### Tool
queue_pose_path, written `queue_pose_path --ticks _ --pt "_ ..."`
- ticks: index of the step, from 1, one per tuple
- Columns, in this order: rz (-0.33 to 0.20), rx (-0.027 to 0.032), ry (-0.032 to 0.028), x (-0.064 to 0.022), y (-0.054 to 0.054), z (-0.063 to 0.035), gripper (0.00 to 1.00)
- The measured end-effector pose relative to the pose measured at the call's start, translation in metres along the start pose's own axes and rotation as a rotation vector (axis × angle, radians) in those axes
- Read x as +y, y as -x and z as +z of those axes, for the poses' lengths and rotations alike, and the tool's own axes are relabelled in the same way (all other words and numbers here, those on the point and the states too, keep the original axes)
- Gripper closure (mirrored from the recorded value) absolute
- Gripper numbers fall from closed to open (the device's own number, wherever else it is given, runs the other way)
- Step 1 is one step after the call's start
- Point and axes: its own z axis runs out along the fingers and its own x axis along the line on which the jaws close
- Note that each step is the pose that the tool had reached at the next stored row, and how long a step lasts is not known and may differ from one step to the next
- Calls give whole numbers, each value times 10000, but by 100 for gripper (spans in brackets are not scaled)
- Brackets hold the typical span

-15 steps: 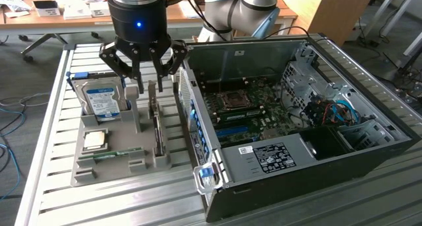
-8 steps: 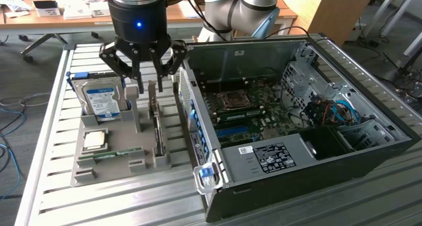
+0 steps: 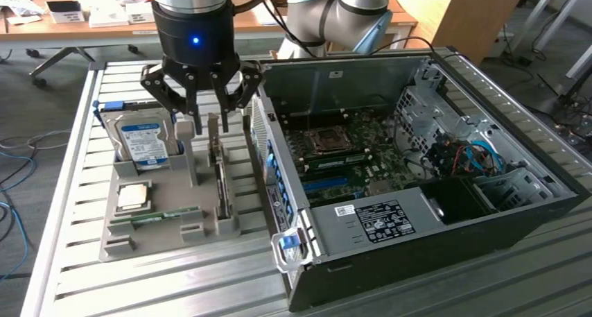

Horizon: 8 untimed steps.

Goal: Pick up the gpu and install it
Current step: 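Pick up the gpu and move the gpu toward the slot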

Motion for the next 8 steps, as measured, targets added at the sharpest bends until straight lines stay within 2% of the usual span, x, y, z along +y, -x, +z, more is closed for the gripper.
queue_pose_path --ticks 8 --pt "0 1 0 -4 -2 73 58"
